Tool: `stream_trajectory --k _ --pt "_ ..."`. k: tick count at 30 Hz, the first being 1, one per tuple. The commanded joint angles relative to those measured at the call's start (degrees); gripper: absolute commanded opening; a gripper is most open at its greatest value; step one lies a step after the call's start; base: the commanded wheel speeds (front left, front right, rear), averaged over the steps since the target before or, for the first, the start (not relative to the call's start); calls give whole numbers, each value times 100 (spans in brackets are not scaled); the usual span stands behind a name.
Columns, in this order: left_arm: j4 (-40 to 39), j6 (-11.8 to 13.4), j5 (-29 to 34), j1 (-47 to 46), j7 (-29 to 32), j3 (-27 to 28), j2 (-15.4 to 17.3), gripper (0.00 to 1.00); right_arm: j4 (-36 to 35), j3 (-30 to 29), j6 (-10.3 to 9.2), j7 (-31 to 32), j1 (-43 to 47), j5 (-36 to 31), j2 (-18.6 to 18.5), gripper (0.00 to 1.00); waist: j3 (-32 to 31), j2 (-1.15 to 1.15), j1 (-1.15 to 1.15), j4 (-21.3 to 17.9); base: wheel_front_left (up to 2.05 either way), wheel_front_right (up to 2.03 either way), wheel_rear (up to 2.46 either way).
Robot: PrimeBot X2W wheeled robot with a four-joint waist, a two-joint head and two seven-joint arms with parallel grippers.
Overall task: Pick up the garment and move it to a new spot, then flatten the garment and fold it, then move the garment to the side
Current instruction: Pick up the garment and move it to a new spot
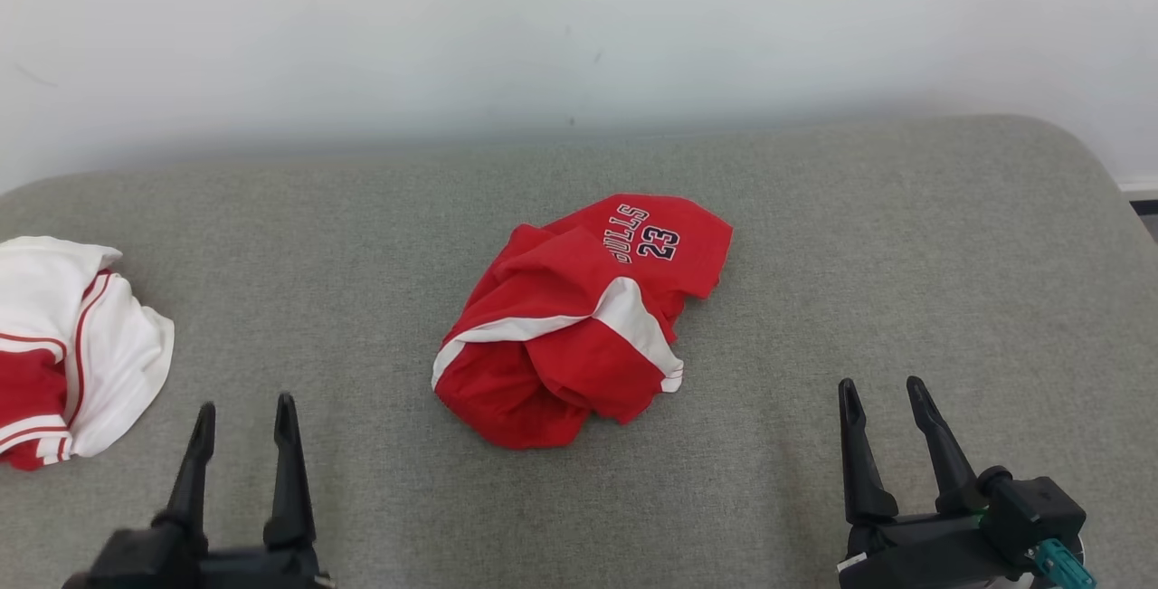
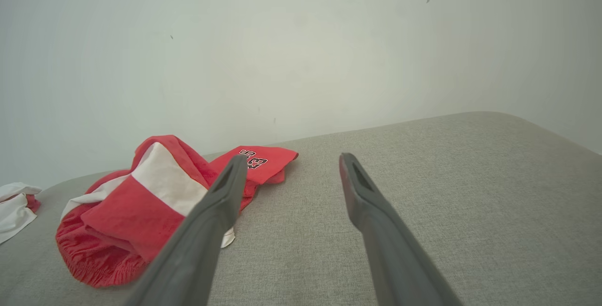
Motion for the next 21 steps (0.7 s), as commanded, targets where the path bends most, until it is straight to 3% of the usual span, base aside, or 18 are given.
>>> stream_trajectory --k 1,10,21 --pt "-69 -25 105 201 -13 101 -85 100 -7 11 -12 -9 54 -41 -1 100 -43 0 0 39 0 0 0" --pt "-231 -190 594 813 -14 634 -509 100 67 110 -12 -9 201 -96 -1 100 -230 0 0 140 0 0 0" --pt "-153 -263 839 995 -14 627 -607 100 201 107 -12 -8 383 -118 -2 100 -287 0 0 234 0 0 0"
